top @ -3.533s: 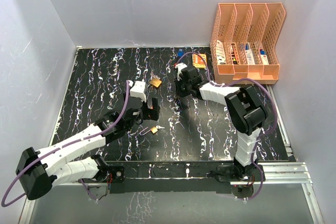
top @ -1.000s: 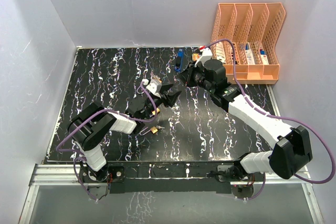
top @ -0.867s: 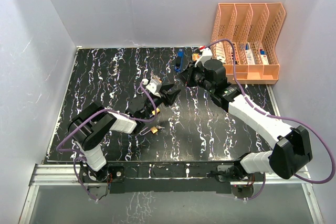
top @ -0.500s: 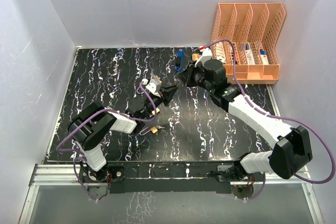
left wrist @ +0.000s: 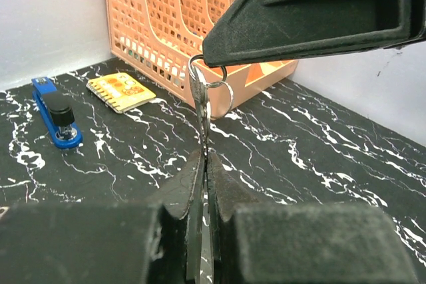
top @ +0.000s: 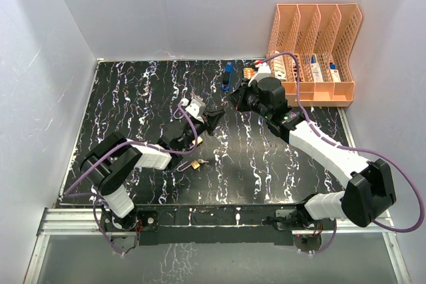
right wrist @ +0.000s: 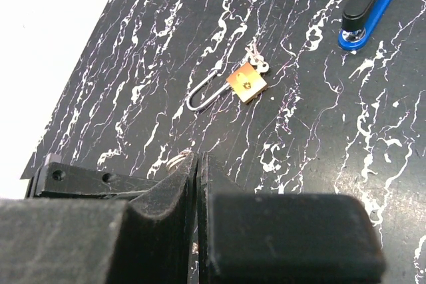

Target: Unlock with the key

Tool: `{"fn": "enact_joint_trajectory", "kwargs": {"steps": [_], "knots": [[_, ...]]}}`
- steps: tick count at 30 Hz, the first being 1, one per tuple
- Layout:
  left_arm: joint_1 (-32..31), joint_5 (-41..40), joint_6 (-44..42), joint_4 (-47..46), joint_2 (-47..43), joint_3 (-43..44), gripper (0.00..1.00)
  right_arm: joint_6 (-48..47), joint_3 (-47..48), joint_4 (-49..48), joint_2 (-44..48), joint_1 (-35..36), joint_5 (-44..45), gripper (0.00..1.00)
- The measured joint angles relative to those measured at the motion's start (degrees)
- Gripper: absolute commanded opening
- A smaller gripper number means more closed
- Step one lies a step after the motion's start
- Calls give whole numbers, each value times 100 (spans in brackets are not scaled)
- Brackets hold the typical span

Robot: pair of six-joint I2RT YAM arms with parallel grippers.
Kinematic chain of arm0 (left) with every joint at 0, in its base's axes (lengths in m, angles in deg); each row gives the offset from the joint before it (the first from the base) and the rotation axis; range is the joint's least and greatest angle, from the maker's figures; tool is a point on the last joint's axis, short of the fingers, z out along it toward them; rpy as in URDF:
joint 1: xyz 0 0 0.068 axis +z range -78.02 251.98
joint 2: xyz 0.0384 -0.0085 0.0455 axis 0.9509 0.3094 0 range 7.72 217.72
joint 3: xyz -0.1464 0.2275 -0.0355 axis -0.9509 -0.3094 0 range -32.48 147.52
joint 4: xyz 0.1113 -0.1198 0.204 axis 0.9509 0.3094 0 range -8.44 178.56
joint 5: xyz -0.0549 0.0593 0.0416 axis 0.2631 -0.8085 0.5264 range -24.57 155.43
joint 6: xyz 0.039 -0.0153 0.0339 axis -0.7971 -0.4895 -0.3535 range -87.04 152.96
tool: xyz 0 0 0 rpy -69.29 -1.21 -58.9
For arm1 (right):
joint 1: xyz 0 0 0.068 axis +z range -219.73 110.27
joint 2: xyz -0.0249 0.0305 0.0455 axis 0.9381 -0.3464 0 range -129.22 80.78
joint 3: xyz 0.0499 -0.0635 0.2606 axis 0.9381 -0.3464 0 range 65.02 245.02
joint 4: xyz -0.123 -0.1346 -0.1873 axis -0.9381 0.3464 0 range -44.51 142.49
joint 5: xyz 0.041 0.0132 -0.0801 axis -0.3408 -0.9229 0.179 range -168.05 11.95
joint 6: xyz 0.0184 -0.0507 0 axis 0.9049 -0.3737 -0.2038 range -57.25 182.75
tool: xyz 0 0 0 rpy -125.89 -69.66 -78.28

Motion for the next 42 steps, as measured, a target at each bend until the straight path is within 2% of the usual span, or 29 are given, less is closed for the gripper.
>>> {"fn": "enact_joint_trajectory", "kwargs": {"steps": [8, 19, 23, 24, 27, 31, 36, 42], "knots": [[0, 111, 22, 942, -459, 2, 0, 96, -15, 17, 0, 2, 111, 0], [0, 192, 116, 1187, -459, 11, 0, 118, -42, 105, 66, 22, 111, 0], [0, 85, 55, 1733, -476, 264, 0, 116, -48, 227, 109, 22, 219, 0], [0, 31, 7, 1998, -494, 391, 0, 118, -48, 249, 111, 22, 245, 2], [0, -179, -234, 2914, -557, 839, 0, 146, -48, 363, 116, 20, 459, 26], [0, -562, -649, 4433, -570, 1665, 0, 210, -48, 542, 155, 20, 798, 38], [0, -881, -1108, 5803, -584, 2240, 0, 229, -48, 601, 238, 17, 1025, 42], [-13, -1082, -1513, 6476, -726, 2197, 0, 302, -48, 535, 254, -20, 1008, 43]]}}
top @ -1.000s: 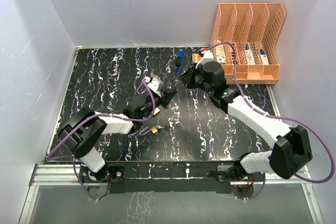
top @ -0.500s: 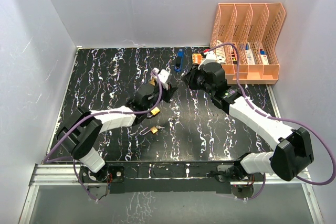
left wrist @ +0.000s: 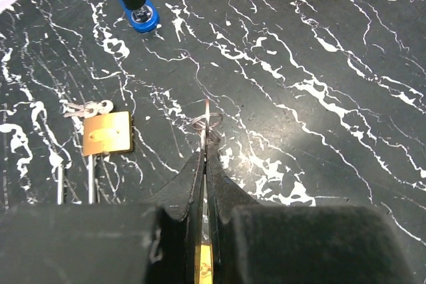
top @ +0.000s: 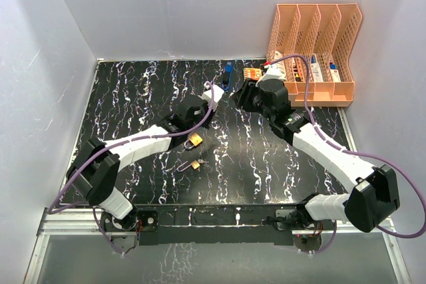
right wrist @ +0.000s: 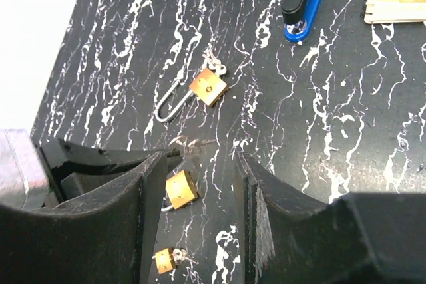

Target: Unlock with the key

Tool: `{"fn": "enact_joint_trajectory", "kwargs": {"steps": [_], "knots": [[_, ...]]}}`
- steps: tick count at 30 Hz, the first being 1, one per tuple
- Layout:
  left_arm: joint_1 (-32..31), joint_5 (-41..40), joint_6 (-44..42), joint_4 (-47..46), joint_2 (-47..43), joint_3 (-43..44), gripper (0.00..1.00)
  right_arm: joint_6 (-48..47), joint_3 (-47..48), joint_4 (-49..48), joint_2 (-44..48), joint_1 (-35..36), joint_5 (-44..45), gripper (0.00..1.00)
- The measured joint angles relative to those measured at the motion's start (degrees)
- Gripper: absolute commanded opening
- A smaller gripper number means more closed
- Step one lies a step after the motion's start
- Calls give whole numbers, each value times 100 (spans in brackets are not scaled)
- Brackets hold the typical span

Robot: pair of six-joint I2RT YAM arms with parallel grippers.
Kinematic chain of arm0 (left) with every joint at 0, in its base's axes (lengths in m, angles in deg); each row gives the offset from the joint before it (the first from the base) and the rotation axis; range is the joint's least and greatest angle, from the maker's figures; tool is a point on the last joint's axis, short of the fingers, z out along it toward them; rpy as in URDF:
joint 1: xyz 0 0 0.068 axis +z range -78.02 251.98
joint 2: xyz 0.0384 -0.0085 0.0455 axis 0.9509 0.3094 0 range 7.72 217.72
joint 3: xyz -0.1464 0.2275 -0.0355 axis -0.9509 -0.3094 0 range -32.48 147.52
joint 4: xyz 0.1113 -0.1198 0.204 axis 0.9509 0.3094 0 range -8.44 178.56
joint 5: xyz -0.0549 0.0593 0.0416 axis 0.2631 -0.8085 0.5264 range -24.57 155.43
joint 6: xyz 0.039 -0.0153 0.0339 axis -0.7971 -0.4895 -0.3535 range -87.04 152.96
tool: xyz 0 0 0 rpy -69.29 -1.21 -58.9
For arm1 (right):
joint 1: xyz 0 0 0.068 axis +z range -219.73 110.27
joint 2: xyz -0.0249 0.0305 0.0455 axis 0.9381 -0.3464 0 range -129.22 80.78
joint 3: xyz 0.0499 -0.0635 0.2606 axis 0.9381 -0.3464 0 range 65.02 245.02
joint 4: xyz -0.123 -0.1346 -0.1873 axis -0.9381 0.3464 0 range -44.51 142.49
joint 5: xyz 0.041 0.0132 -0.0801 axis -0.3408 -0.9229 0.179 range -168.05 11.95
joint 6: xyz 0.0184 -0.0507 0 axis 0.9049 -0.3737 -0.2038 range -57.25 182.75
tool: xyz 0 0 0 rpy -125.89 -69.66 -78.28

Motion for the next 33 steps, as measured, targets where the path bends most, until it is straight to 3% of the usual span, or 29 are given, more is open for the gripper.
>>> {"fn": "enact_joint_trajectory", "kwargs": {"steps": [7, 17, 33], "knots": [[-238, -330, -507, -181, -518, -323, 0, 424, 0, -275, -142, -90, -289, 48], [-649, -796, -1082, -529, -577, -391, 0, 1097, 0, -518, -564, -127, -931, 47], [-883, -1351, -1495, -748, -575, -391, 0, 1475, 0, -649, -785, -149, -1410, 33]]}}
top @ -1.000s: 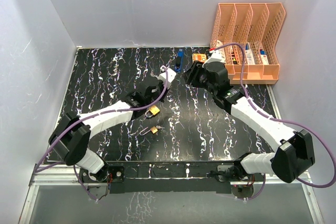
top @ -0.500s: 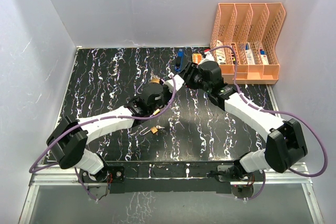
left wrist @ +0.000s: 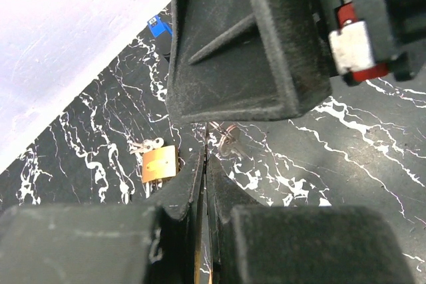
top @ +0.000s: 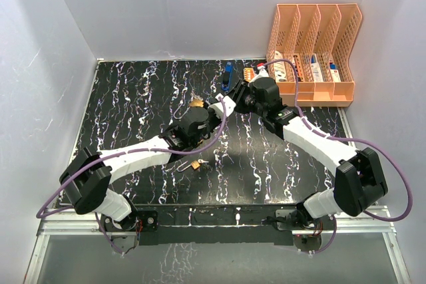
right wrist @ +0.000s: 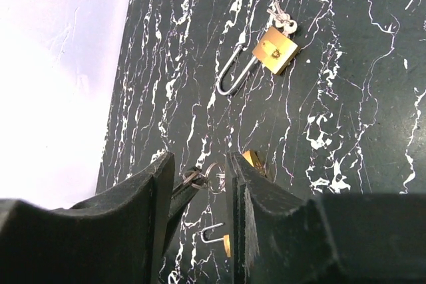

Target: Unlock with the key

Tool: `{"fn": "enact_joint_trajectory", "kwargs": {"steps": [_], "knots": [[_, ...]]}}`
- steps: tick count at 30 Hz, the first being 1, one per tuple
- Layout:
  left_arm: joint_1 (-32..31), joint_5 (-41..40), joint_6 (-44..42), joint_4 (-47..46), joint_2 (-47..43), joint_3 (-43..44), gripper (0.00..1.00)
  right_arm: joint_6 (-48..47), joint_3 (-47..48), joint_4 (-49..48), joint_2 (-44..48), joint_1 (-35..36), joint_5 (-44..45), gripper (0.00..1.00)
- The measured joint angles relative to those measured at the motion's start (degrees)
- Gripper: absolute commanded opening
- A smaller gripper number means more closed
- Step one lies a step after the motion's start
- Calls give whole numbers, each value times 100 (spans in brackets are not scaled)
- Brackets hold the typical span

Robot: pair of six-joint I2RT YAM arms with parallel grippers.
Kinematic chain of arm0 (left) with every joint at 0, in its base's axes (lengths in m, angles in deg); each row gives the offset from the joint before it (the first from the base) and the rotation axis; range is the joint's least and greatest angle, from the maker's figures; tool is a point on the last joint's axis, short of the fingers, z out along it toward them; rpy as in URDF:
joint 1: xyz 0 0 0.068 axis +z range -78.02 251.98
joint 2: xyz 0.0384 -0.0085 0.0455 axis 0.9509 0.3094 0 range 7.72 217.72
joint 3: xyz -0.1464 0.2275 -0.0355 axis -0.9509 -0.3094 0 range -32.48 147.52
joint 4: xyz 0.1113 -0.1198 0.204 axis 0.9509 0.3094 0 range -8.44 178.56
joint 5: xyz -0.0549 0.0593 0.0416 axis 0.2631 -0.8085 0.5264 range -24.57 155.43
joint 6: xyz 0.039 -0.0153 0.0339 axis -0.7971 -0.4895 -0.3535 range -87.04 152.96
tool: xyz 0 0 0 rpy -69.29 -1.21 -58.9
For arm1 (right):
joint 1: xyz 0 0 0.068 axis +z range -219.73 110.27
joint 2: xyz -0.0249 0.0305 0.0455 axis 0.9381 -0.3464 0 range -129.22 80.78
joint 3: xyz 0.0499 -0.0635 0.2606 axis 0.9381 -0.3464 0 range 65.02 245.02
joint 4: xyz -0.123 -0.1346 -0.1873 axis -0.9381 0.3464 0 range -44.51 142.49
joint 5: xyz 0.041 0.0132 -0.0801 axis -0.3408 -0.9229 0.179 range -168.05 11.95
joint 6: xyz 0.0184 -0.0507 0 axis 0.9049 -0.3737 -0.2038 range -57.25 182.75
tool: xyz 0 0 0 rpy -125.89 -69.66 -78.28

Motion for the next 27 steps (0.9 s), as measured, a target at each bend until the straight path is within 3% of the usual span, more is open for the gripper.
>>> {"fn": "enact_joint_trajectory", "kwargs": {"steps": [23, 24, 27], "knots": [[-205, -426, -129, -245, 162, 0, 0, 192, -11, -212, -146, -7, -151, 0], [-205, -442, -122, -254, 184, 0, 1, 201, -26, -216, -149, -11, -149, 0], [-216, -466, -92, -243, 227, 0, 18, 254, -81, -221, -149, -15, -133, 0]]}}
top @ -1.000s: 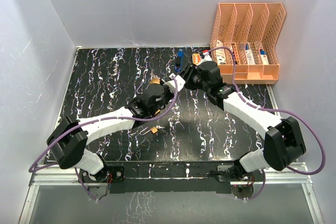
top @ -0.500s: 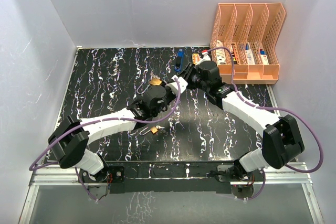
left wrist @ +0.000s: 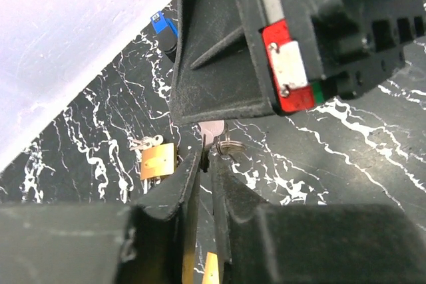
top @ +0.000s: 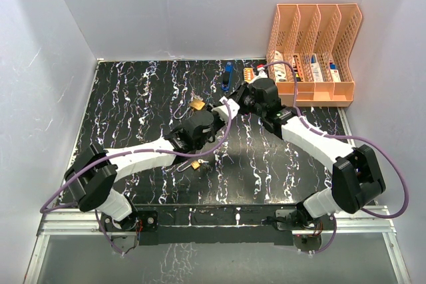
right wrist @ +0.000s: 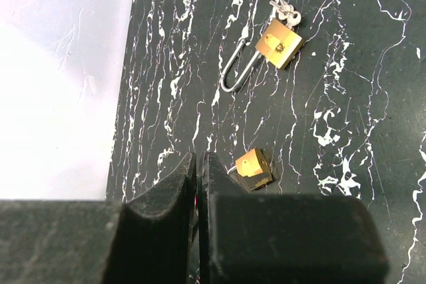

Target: Unlock with the key

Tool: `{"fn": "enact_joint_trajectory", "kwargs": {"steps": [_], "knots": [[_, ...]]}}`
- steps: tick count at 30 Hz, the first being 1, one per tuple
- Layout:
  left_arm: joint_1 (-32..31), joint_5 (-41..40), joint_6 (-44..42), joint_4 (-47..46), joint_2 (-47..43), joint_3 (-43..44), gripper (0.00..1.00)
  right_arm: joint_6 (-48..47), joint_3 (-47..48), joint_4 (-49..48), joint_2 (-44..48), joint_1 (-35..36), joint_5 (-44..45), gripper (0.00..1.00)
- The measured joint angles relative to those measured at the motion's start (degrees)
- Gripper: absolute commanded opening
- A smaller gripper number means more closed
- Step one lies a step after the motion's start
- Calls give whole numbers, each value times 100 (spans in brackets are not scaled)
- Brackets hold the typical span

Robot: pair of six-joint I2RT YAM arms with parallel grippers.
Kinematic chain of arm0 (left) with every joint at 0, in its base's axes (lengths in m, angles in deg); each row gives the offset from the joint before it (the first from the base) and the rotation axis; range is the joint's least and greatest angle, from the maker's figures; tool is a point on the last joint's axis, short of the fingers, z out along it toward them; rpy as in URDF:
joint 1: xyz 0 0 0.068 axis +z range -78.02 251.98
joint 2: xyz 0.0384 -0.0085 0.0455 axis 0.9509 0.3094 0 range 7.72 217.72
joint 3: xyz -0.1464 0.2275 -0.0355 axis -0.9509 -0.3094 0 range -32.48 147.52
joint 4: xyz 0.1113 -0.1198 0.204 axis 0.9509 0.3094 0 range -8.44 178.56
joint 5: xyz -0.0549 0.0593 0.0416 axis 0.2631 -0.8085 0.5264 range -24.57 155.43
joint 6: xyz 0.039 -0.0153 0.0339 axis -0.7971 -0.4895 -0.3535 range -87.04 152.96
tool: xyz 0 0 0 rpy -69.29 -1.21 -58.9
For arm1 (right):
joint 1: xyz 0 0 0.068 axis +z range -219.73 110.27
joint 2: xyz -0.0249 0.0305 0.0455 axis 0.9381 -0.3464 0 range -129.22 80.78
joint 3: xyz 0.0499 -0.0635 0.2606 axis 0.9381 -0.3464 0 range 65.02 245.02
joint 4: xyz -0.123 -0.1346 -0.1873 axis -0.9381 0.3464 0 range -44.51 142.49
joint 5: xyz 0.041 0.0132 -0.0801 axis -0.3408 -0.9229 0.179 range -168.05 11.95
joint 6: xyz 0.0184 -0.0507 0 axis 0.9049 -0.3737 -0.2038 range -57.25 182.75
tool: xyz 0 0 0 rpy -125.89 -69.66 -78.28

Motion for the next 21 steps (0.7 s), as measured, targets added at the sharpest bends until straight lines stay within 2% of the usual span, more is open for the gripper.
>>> {"fn": "enact_joint_trajectory", "kwargs": {"steps": [4, 12, 16, 21], "knots": [[-4, -44, 127, -31, 2, -9, 51, 44, -7, -11, 2, 0, 0, 0], [20, -319, 402, -68, -345, -393, 79, 4, -356, -142, 131, -223, 22, 0], [142, -297, 667, 118, -876, -566, 85, -160, -741, -461, 341, -514, -127, 0], [662, 70, 1257, 348, -1617, -817, 84, -374, -1331, -1091, 476, -855, -463, 0]]}}
